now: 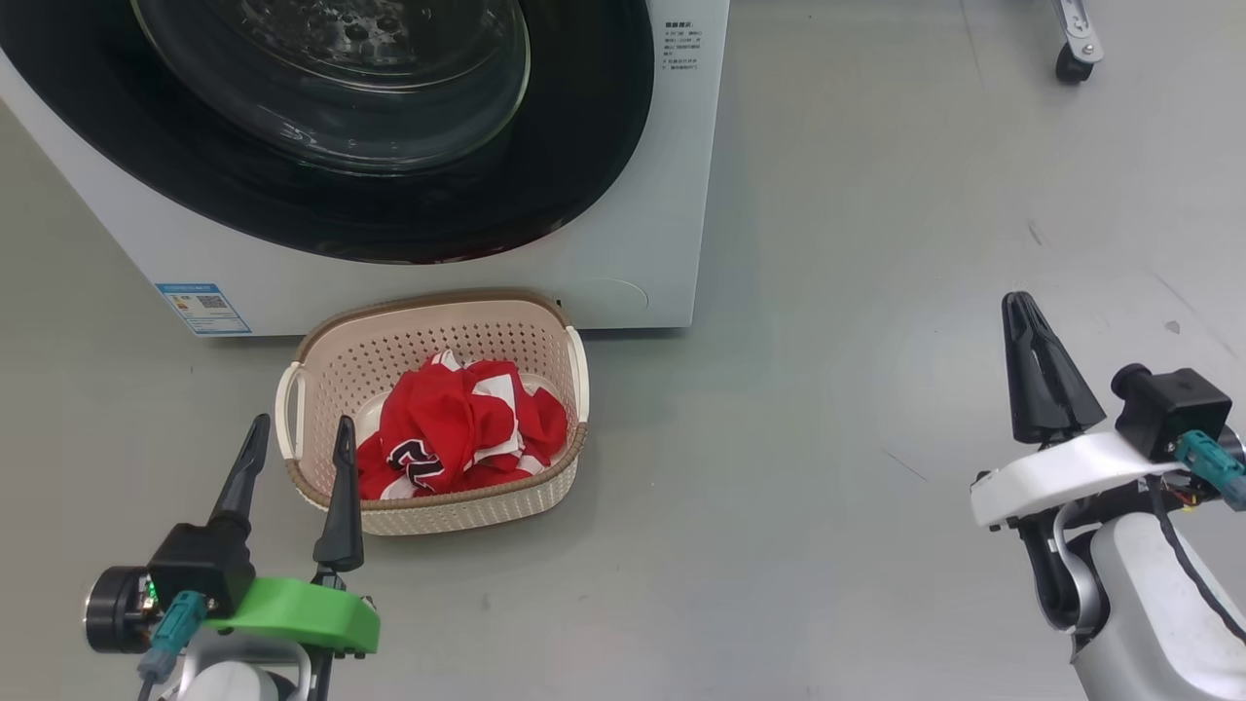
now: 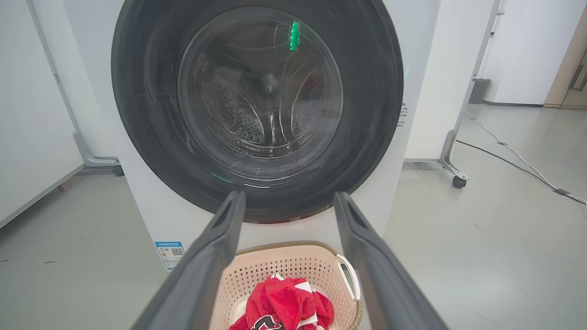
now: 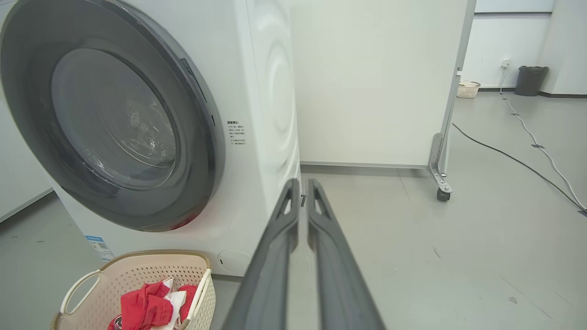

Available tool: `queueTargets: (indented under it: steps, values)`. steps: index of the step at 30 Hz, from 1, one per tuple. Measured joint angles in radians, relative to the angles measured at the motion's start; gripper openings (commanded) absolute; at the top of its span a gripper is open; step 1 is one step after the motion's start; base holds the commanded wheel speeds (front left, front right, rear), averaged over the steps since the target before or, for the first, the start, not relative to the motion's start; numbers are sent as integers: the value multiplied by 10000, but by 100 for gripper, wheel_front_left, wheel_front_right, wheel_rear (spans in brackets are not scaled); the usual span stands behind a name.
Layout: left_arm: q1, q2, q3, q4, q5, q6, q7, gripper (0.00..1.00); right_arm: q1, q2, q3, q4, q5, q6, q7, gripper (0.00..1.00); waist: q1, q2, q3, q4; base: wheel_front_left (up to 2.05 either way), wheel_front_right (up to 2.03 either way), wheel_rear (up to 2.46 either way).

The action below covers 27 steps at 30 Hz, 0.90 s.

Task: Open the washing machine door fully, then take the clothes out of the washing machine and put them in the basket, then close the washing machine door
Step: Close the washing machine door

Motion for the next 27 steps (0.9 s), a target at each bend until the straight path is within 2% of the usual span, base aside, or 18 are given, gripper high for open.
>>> queueTargets:
  steps: [1, 2, 9, 27]
  values:
    - [3, 0, 21, 0, 0, 2, 0, 100, 71, 25, -31, -52, -50, -4, 0, 89, 0, 0, 4, -4, 0, 0, 0]
    - [5, 0, 33, 0, 0, 2, 0, 100, 138, 48, -56, -104, -63, -33, 0, 100, 0, 0, 9, -8, 0, 0, 0]
    - [15, -8, 73, -46, 15, 75, 0, 100, 512, 222, -178, -336, -171, -54, 0, 100, 0, 0, 51, -12, 0, 0, 0]
    - [98, -27, 251, -161, 161, 82, 0, 100, 935, 424, -293, -531, -596, 209, 0, 100, 0, 0, -110, 23, 0, 0, 0]
